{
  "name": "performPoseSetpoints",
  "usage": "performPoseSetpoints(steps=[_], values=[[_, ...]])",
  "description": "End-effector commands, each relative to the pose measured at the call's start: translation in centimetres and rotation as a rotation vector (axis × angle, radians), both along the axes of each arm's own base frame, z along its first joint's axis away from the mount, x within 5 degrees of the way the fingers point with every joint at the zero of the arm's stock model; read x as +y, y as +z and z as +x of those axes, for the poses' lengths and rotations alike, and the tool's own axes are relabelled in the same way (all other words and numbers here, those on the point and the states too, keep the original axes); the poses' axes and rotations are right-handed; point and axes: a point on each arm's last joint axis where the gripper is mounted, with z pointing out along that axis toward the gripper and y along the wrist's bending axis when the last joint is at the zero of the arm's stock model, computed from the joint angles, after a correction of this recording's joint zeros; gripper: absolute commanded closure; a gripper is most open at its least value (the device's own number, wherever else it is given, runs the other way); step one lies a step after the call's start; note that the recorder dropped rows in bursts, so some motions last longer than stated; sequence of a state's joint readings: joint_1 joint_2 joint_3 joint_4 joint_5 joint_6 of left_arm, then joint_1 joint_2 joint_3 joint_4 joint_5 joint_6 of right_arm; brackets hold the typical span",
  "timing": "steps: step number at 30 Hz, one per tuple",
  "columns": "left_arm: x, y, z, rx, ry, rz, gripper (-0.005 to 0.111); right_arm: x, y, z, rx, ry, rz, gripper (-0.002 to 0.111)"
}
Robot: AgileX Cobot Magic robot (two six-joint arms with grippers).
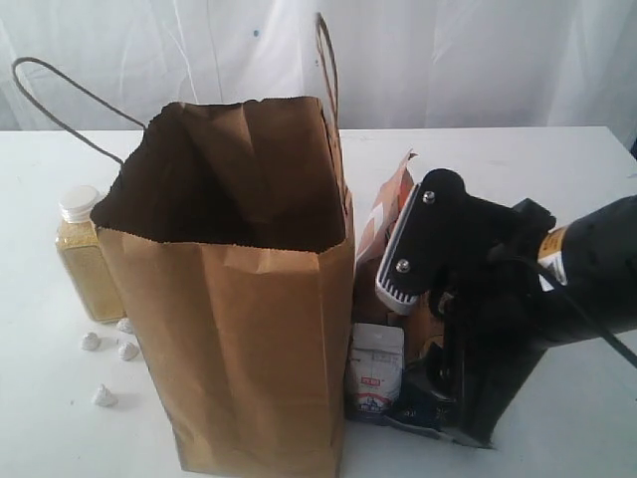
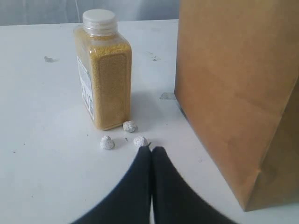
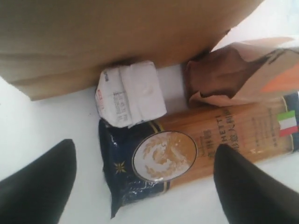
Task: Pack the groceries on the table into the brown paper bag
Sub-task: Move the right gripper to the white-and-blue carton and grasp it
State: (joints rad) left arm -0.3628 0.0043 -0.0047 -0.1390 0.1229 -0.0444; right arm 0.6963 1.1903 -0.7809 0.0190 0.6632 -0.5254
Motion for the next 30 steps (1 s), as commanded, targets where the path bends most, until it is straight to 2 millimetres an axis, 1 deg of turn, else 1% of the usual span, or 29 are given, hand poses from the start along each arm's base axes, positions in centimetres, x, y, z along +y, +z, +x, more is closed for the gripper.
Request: performPoseSetpoints(steps=[1, 4, 8, 18, 23, 25, 27, 30], values=[[0.0, -0.2, 0.0, 0.007, 0.000, -0.006, 0.107, 0.9, -1.2, 1.3, -0.017, 0.045, 0.019, 0.034], [0.0, -0.2, 0.0, 0.007, 0.000, -0.006, 0.107, 1.7, -2.0, 1.6, 0.006, 0.097, 0.031, 0.034], [0.0, -0.2, 0.0, 0.007, 0.000, -0.006, 0.107, 2.2, -3.0, 1.8, 0.034, 0.146, 0.015, 0.034], [0.0, -0.2, 0.0, 0.007, 0.000, -0.006, 0.107, 3.0, -5.0, 3.0, 0.027, 0.169, -0.019, 0.034], [0.0, -0.2, 0.0, 0.007, 0.000, -0.006, 0.107, 2.9, -5.9, 3.7, 0.043, 0.149, -0.033, 0.035], [0.0, -0.2, 0.0, 0.007, 0.000, -0.006, 0.107, 2.9, -6.2, 3.8, 0.052, 0.149, -0.039, 0.039], [0.0, -0.2, 0.0, 0.007, 0.000, -0.006, 0.107, 2.9, -6.3, 3.8, 0.054, 0.149, -0.041, 0.045], [0.0, -0.2, 0.0, 0.007, 0.000, -0.006, 0.107, 3.0, -6.3, 3.8, 0.057, 0.144, -0.037, 0.061]])
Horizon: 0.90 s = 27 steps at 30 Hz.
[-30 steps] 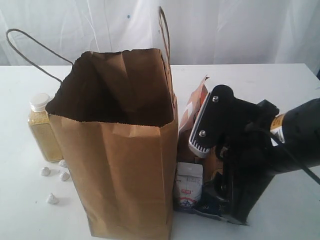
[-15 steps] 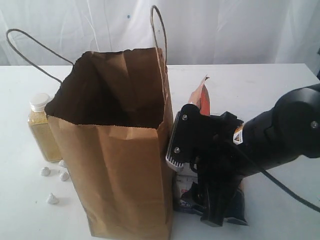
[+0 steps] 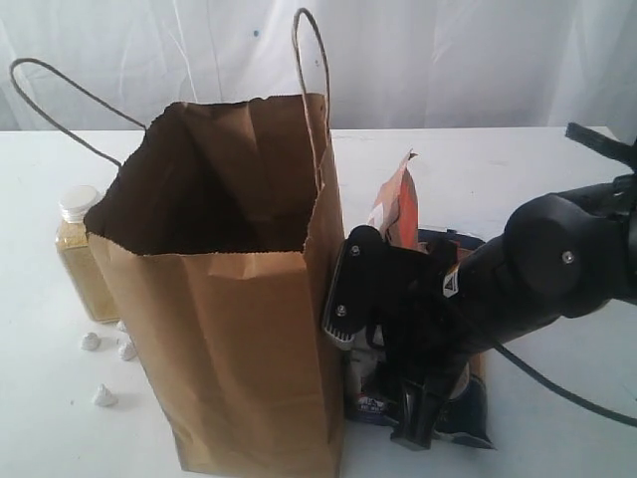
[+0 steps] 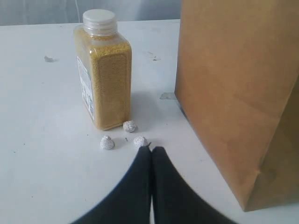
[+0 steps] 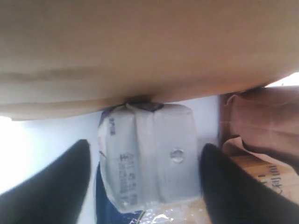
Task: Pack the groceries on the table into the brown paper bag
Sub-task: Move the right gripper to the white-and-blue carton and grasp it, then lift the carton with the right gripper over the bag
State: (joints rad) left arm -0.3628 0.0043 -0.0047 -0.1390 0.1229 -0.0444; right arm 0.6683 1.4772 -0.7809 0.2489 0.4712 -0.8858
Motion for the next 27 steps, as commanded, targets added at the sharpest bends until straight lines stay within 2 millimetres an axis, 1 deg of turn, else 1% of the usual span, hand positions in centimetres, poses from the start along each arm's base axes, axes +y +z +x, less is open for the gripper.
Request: performPoseSetpoints(steps=[1, 5, 6, 7, 8, 9, 14, 15, 16, 17, 20, 21, 22, 23, 24, 27], values=[[0.0, -0.2, 0.0, 0.007, 0.000, -0.006, 0.107, -0.2, -0.1, 0.2, -0.001, -0.016, 0.006, 0.067], [0.0, -0.2, 0.0, 0.007, 0.000, -0.006, 0.107, -0.3, -0.1, 0.1, 0.016, -0.036, 0.010, 0.086], [0.0, -0.2, 0.0, 0.007, 0.000, -0.006, 0.107, -0.3, -0.1, 0.0, 0.034, -0.036, 0.003, 0.095], [0.0, -0.2, 0.0, 0.007, 0.000, -0.006, 0.107, -0.4, 0.0, -0.1, 0.040, -0.039, 0.002, 0.098], [0.0, -0.2, 0.0, 0.007, 0.000, -0.006, 0.107, -0.5, 0.4, -0.3, 0.040, -0.063, 0.021, 0.105], [0.0, -0.2, 0.0, 0.007, 0.000, -0.006, 0.107, -0.5, 0.7, -0.3, 0.040, -0.080, 0.033, 0.107], [0.0, -0.2, 0.0, 0.007, 0.000, -0.006, 0.107, -1.0, 2.8, -1.0, 0.018, -0.148, 0.109, 0.108], [0.0, -0.2, 0.0, 0.007, 0.000, -0.006, 0.107, -1.3, 3.7, -1.4, 0.009, -0.163, 0.136, 0.108], [0.0, -0.2, 0.0, 0.007, 0.000, -0.006, 0.107, -1.5, 4.2, -1.7, 0.004, -0.168, 0.148, 0.108], [0.0, -0.2, 0.0, 0.007, 0.000, -0.006, 0.107, -1.9, 5.2, -2.3, -0.003, -0.179, 0.173, 0.108], [0.0, -0.2, 0.0, 0.007, 0.000, -0.006, 0.107, -2.9, 6.9, -3.8, 0.010, -0.203, 0.210, 0.108], [0.0, -0.2, 0.0, 0.007, 0.000, -0.006, 0.107, -3.4, 7.7, -4.7, 0.023, -0.207, 0.221, 0.108], [0.0, -0.2, 0.0, 0.007, 0.000, -0.006, 0.107, -3.7, 8.1, -5.2, 0.026, -0.206, 0.226, 0.108], [0.0, -0.2, 0.0, 0.007, 0.000, -0.006, 0.107, -4.4, 8.9, -6.1, 0.027, -0.197, 0.237, 0.108], [0.0, -0.2, 0.0, 0.007, 0.000, -0.006, 0.107, -4.8, 9.5, -6.9, 0.035, -0.189, 0.243, 0.108], [0.0, -0.2, 0.0, 0.007, 0.000, -0.006, 0.107, -5.7, 10.6, -8.5, 0.030, -0.176, 0.274, 0.108]])
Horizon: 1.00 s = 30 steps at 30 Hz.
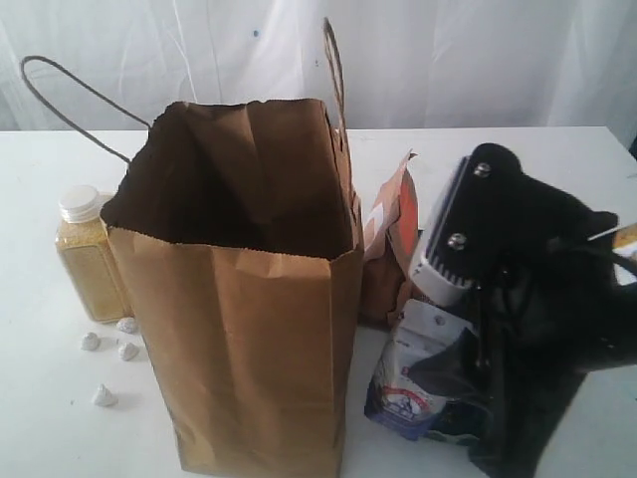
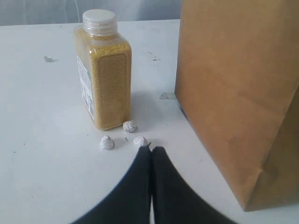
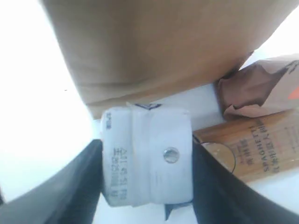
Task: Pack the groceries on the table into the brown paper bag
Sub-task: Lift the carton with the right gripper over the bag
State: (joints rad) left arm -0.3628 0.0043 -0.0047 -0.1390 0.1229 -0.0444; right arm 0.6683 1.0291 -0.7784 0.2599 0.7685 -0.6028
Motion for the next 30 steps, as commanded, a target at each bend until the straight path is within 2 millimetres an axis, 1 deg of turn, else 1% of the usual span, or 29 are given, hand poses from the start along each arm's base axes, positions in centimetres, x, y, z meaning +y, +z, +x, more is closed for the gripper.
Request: performPoseSetpoints(steps=[1, 2, 7, 10, 13, 19, 24, 27, 30], values=[[0.0, -0.2, 0.0, 0.007, 0.000, -0.006, 0.107, -1.5, 1.9, -2.3, -0.002, -0.011, 0.076, 0.108], [0.0, -0.2, 0.0, 0.007, 0.000, -0.006, 0.107, -1.8, 2.4, -3.1, -0.011, -0.004, 0.099, 0.108], [0.0, -0.2, 0.0, 0.007, 0.000, -0.006, 0.107, -2.3, 3.4, -5.1, 0.003, 0.049, 0.127, 0.108], [0.0, -0.2, 0.0, 0.007, 0.000, -0.006, 0.107, -2.0, 4.2, -5.7, 0.015, 0.067, 0.152, 0.108], [0.0, -0.2, 0.0, 0.007, 0.000, -0.006, 0.107, -1.5, 5.4, -6.0, -0.003, 0.103, 0.195, 0.108], [0.0, -0.2, 0.0, 0.007, 0.000, -0.006, 0.107, 0.5, 8.2, -6.5, -0.004, 0.176, 0.291, 0.108], [0.0, -0.2, 0.0, 0.007, 0.000, -0.006, 0.107, 3.2, 10.5, -6.8, -0.030, 0.276, 0.334, 0.108], [0.0, -0.2, 0.0, 0.007, 0.000, -0.006, 0.107, 4.9, 11.1, -6.7, -0.026, 0.319, 0.338, 0.108], [0.0, -0.2, 0.0, 0.007, 0.000, -0.006, 0.107, 6.0, 11.4, -6.4, -0.063, 0.334, 0.328, 0.108]])
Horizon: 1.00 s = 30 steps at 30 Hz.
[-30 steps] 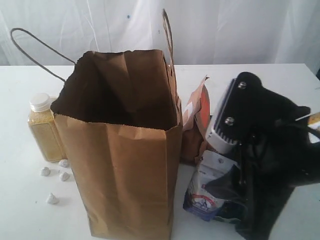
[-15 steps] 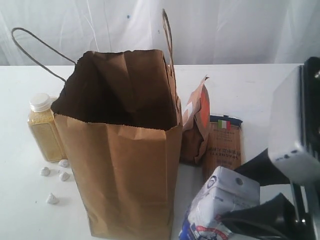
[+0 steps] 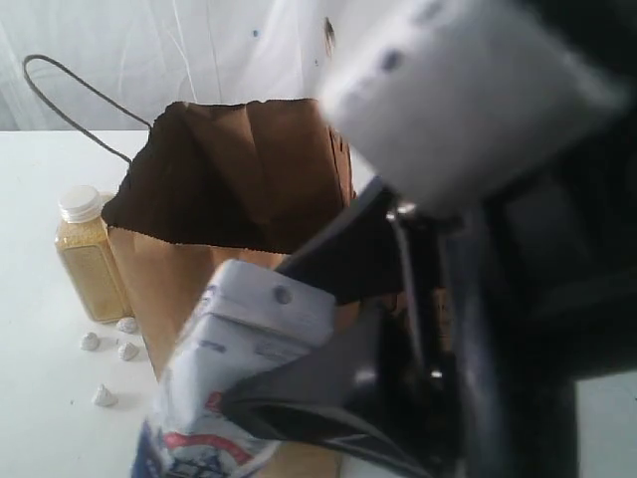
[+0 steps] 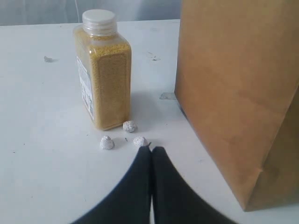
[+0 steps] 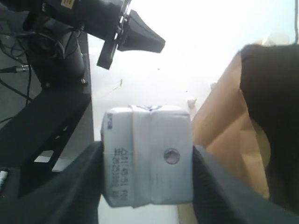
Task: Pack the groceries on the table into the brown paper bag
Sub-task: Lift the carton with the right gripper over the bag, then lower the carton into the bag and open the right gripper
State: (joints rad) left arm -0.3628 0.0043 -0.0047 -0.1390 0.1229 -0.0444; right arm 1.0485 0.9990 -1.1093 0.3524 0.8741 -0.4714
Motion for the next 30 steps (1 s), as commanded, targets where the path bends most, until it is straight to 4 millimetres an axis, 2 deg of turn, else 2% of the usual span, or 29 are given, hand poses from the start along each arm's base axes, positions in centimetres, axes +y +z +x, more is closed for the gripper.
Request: performPoseSetpoints(steps=[1, 4, 8, 12, 16, 22, 30], values=[[0.0, -0.2, 0.0, 0.007, 0.000, -0.006, 0.107, 1.8, 1.0, 0.5, -0.066, -0.009, 0.058, 0.108], [0.0, -0.2, 0.0, 0.007, 0.000, -0.006, 0.107, 2.1, 1.6, 1.0, -0.123, -0.060, 0.117, 0.108], [0.0, -0.2, 0.0, 0.007, 0.000, -0.006, 0.107, 2.4, 3.8, 2.1, -0.186, -0.144, 0.170, 0.108], [0.0, -0.2, 0.0, 0.007, 0.000, -0.006, 0.107, 4.0, 5.9, 4.3, -0.268, -0.257, 0.138, 0.108], [0.0, -0.2, 0.0, 0.007, 0.000, -0.006, 0.107, 6.6, 5.1, 7.0, -0.272, -0.349, -0.062, 0.108], [0.0, -0.2, 0.0, 0.007, 0.000, -0.006, 0.107, 9.6, 3.1, 8.8, -0.204, -0.404, -0.152, 0.108], [0.0, -0.2, 0.0, 0.007, 0.000, -0.006, 0.107, 10.2, 0.8, 10.1, -0.121, -0.490, -0.262, 0.108]])
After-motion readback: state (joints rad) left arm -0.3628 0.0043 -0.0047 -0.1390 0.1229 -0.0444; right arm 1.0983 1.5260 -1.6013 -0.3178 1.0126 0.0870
